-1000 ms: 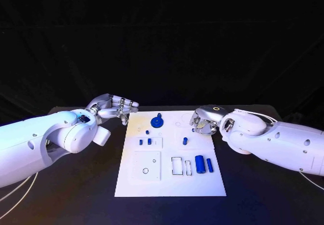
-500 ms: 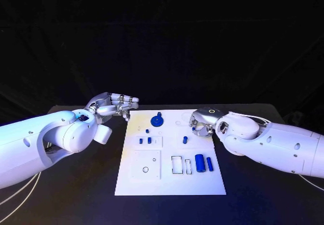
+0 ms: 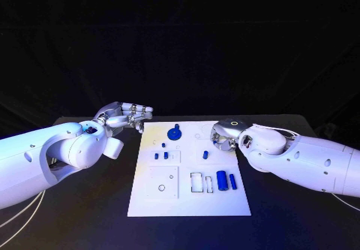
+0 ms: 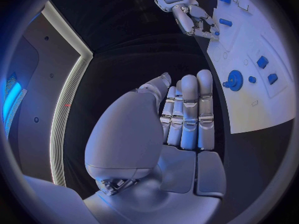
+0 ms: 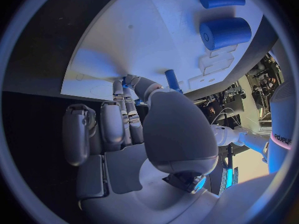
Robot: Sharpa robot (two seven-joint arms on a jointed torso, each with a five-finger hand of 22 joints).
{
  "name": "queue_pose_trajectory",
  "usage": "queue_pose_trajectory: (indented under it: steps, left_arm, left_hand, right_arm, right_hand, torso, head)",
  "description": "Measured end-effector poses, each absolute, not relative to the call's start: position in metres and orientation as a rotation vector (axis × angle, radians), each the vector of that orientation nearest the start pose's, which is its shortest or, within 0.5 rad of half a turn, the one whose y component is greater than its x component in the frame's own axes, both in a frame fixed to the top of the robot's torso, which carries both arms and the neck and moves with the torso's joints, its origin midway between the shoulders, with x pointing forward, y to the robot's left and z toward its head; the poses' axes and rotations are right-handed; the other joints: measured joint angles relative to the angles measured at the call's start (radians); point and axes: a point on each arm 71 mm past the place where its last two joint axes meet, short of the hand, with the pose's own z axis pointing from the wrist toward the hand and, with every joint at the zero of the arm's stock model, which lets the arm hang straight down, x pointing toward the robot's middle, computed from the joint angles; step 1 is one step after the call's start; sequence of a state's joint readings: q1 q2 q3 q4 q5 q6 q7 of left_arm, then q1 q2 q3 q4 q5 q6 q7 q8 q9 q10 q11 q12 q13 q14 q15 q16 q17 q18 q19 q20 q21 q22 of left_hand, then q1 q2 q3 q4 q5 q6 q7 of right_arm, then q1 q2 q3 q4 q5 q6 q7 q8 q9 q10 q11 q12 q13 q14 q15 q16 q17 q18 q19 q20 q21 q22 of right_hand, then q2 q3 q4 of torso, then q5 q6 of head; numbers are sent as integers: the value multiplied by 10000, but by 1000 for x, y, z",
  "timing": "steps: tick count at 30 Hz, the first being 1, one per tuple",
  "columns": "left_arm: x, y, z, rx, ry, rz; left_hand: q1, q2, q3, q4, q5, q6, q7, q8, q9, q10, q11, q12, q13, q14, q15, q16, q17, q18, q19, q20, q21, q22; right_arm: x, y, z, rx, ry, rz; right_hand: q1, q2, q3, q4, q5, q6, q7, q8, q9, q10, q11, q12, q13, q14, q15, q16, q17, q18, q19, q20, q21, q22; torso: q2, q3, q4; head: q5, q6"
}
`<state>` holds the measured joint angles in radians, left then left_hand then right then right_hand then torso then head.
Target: Assemble the parts on the task board
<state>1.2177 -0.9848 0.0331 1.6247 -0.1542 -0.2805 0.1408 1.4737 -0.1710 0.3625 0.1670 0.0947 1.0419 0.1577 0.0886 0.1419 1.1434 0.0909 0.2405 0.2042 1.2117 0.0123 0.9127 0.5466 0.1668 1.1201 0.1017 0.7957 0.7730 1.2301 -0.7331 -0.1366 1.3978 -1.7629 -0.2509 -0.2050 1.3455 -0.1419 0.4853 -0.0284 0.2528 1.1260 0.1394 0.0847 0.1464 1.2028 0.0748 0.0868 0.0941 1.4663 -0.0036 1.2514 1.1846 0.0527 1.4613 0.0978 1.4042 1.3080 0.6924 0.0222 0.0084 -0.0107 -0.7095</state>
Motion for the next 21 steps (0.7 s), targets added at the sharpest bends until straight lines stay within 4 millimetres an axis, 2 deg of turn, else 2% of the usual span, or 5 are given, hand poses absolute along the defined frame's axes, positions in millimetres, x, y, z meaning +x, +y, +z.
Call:
queue_pose_trajectory:
  steps: [4,6,8,11,21]
  left_arm:
    - [479,246,-149,-10651,15842,-13988]
    - [479,246,-149,-10665,15846,-13976]
    - [479,246,-149,-10676,15853,-13966]
    - [479,246,-149,-10688,15867,-13956]
    - [479,245,-150,-10713,15934,-13945]
  left_hand:
    - [0,0,0,0,0,-21,19,-26,-10,-38,-37,28,9,0,0,-39,-17,1,0,0,-39,-40]
    - [0,0,-17,-18,0,-37,33,-42,-10,-38,-38,97,26,0,1,-41,-28,1,30,-2,45,69]
    - [54,54,-71,-71,0,-37,33,-43,-28,76,-78,293,123,326,-28,477,638,0,452,-26,621,650]
    - [65,65,-83,-83,0,-36,33,-42,-41,162,-89,463,220,558,-54,957,1211,-3,665,-54,899,911]
    - [65,65,-138,-139,0,-256,174,-83,-93,-222,35,615,334,-130,24,234,147,-18,75,10,-263,-173]
  right_arm:
    - [500,-182,-213,-4575,16689,3646]
    - [500,-182,-213,-4576,16692,3651]
    - [500,-182,-213,-4575,16693,3653]
    - [500,-181,-213,-4572,16700,3651]
    - [500,-179,-215,-4521,16711,3584]
  right_hand:
    - [156,155,243,-159,-363,342,-98,195,105,338,-88,145,56,-16,-94,170,187,0,52,-52,357,-1]
    - [223,221,331,-247,-412,443,-162,238,140,397,-30,193,117,19,-129,230,227,0,52,-52,460,-1]
    - [275,273,409,-296,-510,533,-186,279,184,426,0,241,188,-15,-164,233,243,-155,38,-88,535,-1]
    - [332,328,452,-309,-584,570,-212,329,249,427,0,241,252,-15,-164,269,258,-156,49,-126,536,-1]
    - [340,338,493,-350,-714,523,-164,334,326,439,9,112,269,-16,-164,270,257,-156,48,-126,575,-3]
  torso:
    - [-2,0,-3]
    - [-2,0,-3]
    - [-2,1,-3]
    - [-3,1,-3]
    - [-7,-3,-3]
  head:
    - [-11,-1]
    - [-16,-10]
    - [-20,-14]
    - [-28,-18]
    - [-50,-39]
